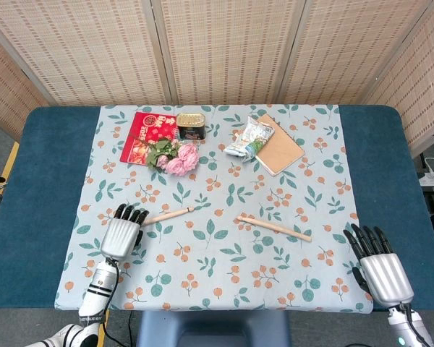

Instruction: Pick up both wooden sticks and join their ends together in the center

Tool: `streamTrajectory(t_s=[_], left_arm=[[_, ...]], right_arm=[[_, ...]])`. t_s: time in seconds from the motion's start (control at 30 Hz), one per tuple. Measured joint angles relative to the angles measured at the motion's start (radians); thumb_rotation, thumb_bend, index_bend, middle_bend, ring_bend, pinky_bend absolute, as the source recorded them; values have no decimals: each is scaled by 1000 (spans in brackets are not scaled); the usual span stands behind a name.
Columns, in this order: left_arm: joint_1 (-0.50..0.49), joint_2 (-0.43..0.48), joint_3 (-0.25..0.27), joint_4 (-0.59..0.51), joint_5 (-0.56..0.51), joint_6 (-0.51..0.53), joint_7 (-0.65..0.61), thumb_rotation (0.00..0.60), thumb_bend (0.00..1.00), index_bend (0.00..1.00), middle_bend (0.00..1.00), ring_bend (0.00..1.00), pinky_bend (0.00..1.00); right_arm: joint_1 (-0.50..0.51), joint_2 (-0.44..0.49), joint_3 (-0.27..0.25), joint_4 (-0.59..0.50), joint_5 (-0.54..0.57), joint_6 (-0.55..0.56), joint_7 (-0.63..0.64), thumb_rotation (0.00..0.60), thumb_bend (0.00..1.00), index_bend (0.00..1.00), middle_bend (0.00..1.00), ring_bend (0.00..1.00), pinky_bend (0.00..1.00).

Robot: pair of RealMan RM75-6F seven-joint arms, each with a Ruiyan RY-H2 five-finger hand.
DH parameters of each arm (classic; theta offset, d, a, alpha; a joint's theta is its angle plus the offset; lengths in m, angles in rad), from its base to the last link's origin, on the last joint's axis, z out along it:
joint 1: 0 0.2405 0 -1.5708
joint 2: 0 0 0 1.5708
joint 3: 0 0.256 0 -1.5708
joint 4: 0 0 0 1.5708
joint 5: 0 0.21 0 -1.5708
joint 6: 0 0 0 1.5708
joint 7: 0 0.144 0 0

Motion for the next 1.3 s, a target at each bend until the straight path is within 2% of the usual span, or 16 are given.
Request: streamTrajectory(t_s=[0.2, 0.5, 0.63, 0.87, 1.2, 1.3], left_arm=[[-33, -72, -5, 76, -24, 9, 41, 600, 405, 368, 417, 274, 251], [-62, -106, 0, 133, -72, -18, 110, 600, 397, 340, 399, 273, 250], [-72, -123, 3, 168, -95, -28, 155, 600, 397, 374, 400, 268, 249], [-88, -153, 10, 229, -107, -15, 188, 600, 397, 494, 493, 287, 245], [-99, -163, 18, 267, -136, -25, 193, 600, 397, 494, 496, 289, 239], [-101, -158, 19, 263, -142, -27, 200, 600, 398, 507, 543, 311, 239]], right_arm=[[11, -3, 1, -9, 32, -20, -19, 600, 349, 0, 0, 0, 0], [19, 13, -14, -13, 37, -31, 0, 600, 350, 0, 0, 0, 0], [21, 19, -15, -9, 43, -27, 11, 600, 349, 0, 0, 0, 0], [24, 23, -21, -8, 44, -25, 15, 600, 350, 0, 0, 0, 0], [29, 19, -24, -13, 49, -24, 1, 600, 350, 0, 0, 0, 0], [32, 16, -25, -16, 50, -27, -8, 600, 350, 0, 0, 0, 0]])
